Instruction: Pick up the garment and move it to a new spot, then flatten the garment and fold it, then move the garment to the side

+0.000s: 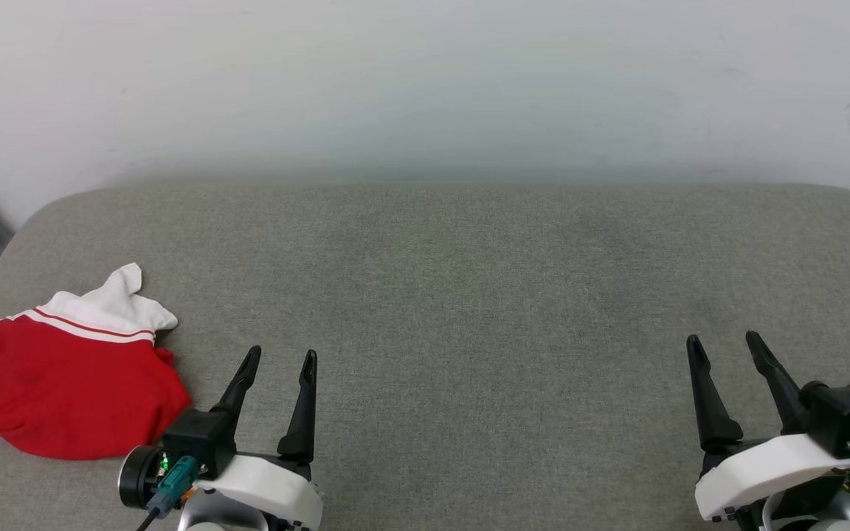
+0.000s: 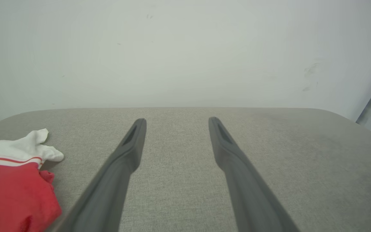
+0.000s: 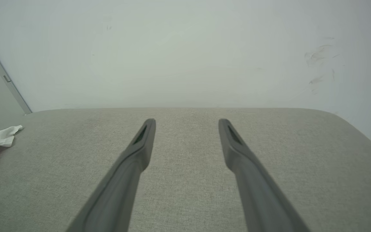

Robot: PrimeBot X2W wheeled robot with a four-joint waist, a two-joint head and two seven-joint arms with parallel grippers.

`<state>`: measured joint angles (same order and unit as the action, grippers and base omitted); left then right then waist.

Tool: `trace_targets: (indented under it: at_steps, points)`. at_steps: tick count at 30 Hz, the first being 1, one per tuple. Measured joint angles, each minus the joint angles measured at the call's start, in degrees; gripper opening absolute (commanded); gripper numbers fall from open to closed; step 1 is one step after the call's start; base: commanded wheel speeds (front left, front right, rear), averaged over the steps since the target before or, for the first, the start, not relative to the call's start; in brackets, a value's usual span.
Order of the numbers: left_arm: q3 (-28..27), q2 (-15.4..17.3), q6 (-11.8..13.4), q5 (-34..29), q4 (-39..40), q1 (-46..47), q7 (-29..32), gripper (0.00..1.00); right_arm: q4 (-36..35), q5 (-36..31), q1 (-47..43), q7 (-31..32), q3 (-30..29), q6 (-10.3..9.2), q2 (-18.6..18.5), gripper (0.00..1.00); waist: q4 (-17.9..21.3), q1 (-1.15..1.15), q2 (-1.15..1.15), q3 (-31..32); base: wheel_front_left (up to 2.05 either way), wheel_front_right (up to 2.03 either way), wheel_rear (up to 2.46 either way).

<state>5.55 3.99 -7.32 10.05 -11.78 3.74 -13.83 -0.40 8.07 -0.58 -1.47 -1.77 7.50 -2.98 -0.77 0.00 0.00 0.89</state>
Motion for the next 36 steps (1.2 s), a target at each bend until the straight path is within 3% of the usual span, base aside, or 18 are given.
trace_targets:
  at_steps: [10,26,36]
  points:
    - [0.6,-0.2,0.0,-2.3,-0.8,0.2,-1.1,1.00,-0.1,-3.2,0.0,-0.6,-0.1,0.00,0.0,1.00,-0.1,0.00,0.00,0.1,0.00,0.00,0.00]
    - [0.1,-0.5,-0.1,-1.6,-1.5,0.4,-1.2,1.00,1.0,-2.7,0.1,-1.1,-0.4,0.00,0.0,1.00,-0.2,0.00,0.00,-0.1,0.00,0.00,0.00]
    - [-2.0,-0.5,0.5,-1.1,-2.7,1.4,-1.2,1.00,-1.1,-4.6,0.6,-0.5,1.5,0.00,0.0,1.00,-4.9,0.00,0.00,-0.6,0.00,0.00,0.00]
